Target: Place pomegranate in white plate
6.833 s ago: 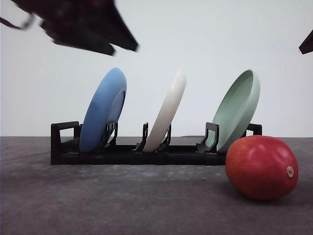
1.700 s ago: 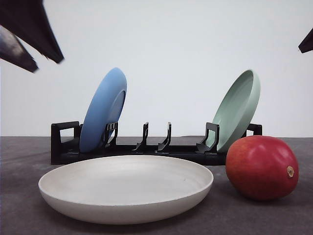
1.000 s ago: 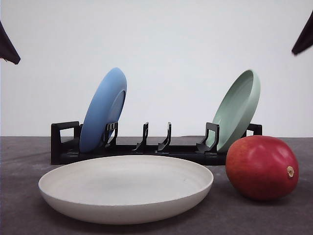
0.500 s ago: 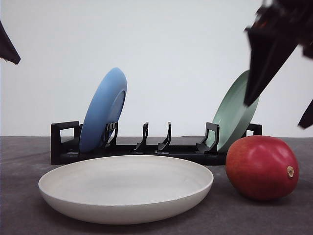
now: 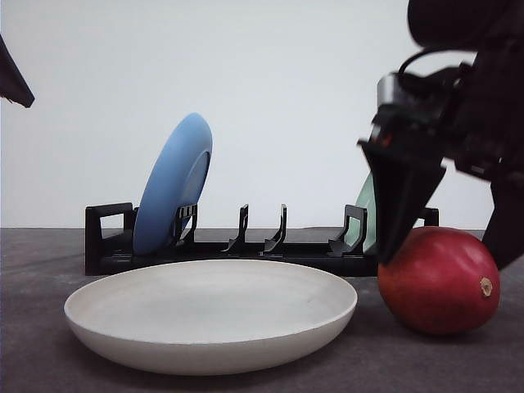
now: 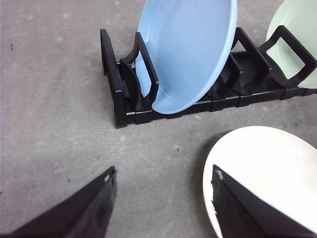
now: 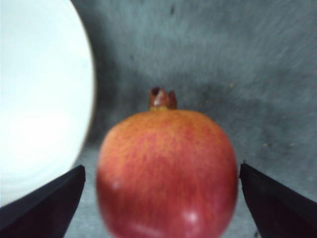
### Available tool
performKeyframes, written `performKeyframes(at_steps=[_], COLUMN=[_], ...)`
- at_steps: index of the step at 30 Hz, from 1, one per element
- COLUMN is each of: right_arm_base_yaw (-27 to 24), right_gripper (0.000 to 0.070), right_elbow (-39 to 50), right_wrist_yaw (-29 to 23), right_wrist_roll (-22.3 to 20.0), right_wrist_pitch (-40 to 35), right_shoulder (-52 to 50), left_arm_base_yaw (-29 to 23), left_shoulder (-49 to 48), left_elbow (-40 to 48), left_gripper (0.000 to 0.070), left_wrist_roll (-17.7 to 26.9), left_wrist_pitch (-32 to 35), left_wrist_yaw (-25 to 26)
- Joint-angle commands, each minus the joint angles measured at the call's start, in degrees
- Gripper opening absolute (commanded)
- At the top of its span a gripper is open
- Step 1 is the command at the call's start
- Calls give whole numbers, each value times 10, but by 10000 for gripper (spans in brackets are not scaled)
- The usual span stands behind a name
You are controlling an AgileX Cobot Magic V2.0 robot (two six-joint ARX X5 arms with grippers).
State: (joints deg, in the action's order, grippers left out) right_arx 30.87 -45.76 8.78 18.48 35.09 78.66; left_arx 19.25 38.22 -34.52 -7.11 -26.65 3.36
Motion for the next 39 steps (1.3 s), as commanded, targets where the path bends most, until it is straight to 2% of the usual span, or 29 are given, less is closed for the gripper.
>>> performKeyframes(at_steps=[1,4,7,13,16,26,33,39], right_arm_base_yaw=[5,4,4,15,44,144,172,180], right_gripper=[542,467,467,469,470,474,493,493], right_elbow=[-10,-11,-20,-101,-135,-181,-181,-181], right_wrist_yaw=[-3,-2,-2,0,2,2,9,8], right_wrist_roll=[6,6,3,-85,-100,-101,-103,-100], right_wrist_pitch=[-3,-2,12,106,110,8,-79,-90], right_shoulder=[16,22,22,24,34,107,155,181], left_arm_base_yaw=[2,2,2,2,2,2,2,2], left_shoulder=[3,3,3,3,3,3,3,3], left_elbow=[-3,-3,-3,-3,-3,-3,-3,-3], left_gripper=[352,352,352,352,352,352,352,352], left_wrist_roll=[0,0,0,0,0,0,0,0], left_wrist_pitch=[9,9,9,9,9,9,9,9], left_wrist_yaw=[2,1,1,1,1,1,1,1])
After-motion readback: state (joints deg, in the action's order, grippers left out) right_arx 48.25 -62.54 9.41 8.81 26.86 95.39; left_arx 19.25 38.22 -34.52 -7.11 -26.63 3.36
